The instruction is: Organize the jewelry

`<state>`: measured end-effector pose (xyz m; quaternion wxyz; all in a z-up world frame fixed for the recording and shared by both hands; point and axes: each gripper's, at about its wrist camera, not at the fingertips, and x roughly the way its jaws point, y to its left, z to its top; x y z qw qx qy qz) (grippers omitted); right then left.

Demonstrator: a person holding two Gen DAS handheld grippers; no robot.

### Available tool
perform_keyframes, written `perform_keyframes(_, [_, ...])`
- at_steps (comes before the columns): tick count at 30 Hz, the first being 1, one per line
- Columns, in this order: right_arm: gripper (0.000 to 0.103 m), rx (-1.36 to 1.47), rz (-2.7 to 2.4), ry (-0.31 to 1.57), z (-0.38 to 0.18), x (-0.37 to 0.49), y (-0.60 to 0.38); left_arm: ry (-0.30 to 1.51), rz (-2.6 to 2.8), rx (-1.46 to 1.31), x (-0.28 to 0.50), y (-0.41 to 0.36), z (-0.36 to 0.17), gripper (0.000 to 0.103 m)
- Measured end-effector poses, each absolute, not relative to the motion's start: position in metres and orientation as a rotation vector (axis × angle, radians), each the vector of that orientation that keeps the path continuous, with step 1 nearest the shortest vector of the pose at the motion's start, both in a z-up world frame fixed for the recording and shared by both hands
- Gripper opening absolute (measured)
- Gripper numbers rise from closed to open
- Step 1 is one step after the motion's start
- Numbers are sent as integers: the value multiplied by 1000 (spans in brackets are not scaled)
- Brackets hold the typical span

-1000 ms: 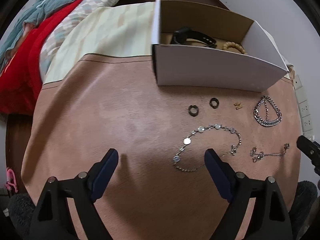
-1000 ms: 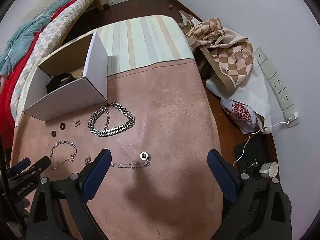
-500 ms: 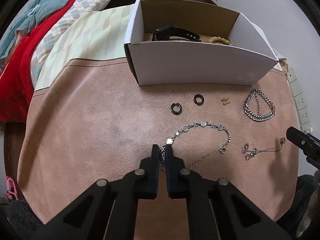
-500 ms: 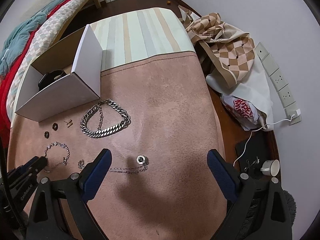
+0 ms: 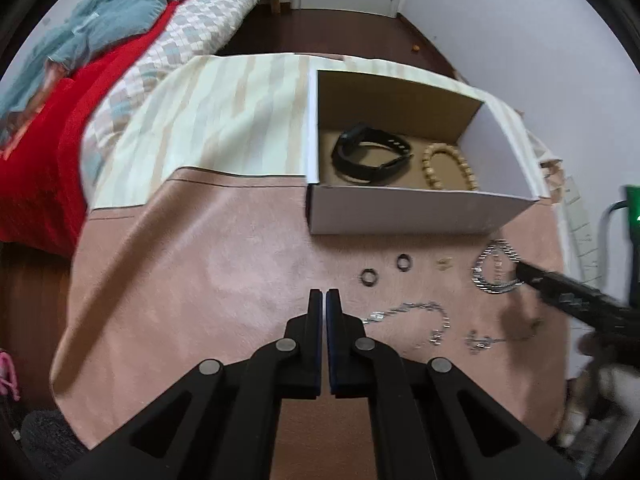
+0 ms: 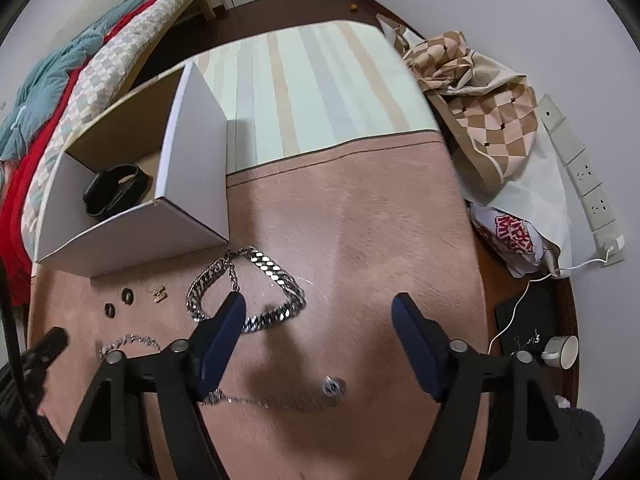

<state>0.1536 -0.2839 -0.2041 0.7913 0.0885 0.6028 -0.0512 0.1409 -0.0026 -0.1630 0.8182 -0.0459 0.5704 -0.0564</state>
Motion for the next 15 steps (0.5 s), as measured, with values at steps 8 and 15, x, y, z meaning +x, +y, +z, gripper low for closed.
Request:
perform_keyframes(8, [8, 124, -69, 1293, -204, 152, -269, 1364, -142, -239, 130, 15, -194, 48])
perform_keyframes(15, [6, 142, -34, 1281, -199, 131, -269, 1365, -120, -217, 126, 9, -204, 70])
